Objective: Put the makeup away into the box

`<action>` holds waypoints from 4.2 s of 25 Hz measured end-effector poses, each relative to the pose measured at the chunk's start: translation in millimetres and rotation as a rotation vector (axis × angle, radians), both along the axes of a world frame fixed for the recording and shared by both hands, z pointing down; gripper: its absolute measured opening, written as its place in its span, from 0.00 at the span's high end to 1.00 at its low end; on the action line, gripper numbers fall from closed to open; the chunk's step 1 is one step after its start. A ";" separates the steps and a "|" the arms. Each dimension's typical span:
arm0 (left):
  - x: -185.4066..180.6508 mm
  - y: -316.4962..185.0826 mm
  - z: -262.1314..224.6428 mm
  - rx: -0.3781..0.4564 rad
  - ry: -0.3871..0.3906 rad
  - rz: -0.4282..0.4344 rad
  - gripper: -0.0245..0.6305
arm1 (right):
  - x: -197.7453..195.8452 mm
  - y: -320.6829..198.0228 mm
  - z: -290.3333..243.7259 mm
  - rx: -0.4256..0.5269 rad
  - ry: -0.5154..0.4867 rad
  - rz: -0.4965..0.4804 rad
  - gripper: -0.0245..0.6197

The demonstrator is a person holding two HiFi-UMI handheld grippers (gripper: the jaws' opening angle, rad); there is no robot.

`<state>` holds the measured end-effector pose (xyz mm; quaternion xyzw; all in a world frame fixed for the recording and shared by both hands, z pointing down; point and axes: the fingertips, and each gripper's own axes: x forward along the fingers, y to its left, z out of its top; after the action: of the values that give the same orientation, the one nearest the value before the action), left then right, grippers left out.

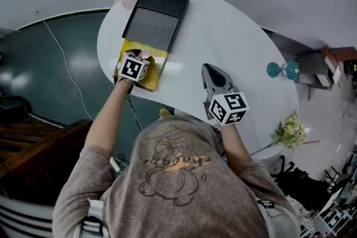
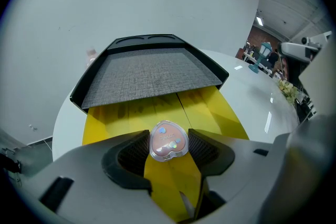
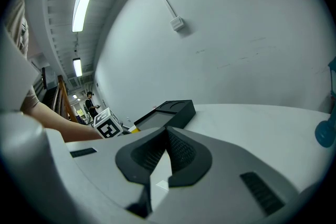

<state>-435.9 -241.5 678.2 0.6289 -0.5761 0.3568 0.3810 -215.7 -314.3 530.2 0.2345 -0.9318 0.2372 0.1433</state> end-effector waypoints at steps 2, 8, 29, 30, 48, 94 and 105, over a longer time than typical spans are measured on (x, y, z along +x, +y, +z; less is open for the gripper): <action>-0.1 0.3 -1.1 0.002 -0.004 -0.002 0.58 | 1.1 0.3 0.4 0.000 0.002 0.000 0.96; 0.0 1.4 -6.3 0.006 -0.003 0.001 0.57 | 1.5 -0.3 -1.9 0.019 0.008 -0.012 0.96; 6.7 21.6 -139.0 0.356 0.081 -0.139 0.57 | -17.2 14.2 -44.3 0.135 0.019 -0.116 0.96; 6.9 26.3 -146.1 0.377 0.086 -0.150 0.57 | -19.6 15.9 -47.0 0.140 0.018 -0.122 0.96; -2.2 127.8 -230.0 0.677 0.138 -0.329 0.57 | -69.0 74.4 -71.6 0.199 0.002 -0.274 0.96; -0.4 171.0 -197.4 0.831 0.096 -0.454 0.93 | -68.0 100.0 -45.1 0.227 0.004 -0.294 0.96; 4.7 162.4 -203.8 0.836 0.088 -0.428 0.93 | -69.3 101.7 -44.7 0.219 -0.009 -0.282 0.96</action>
<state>-431.2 -79.1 474.4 0.6100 -0.7705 -0.0193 0.1840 -285.0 -212.6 485.5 0.1147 -0.9764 0.1128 0.1444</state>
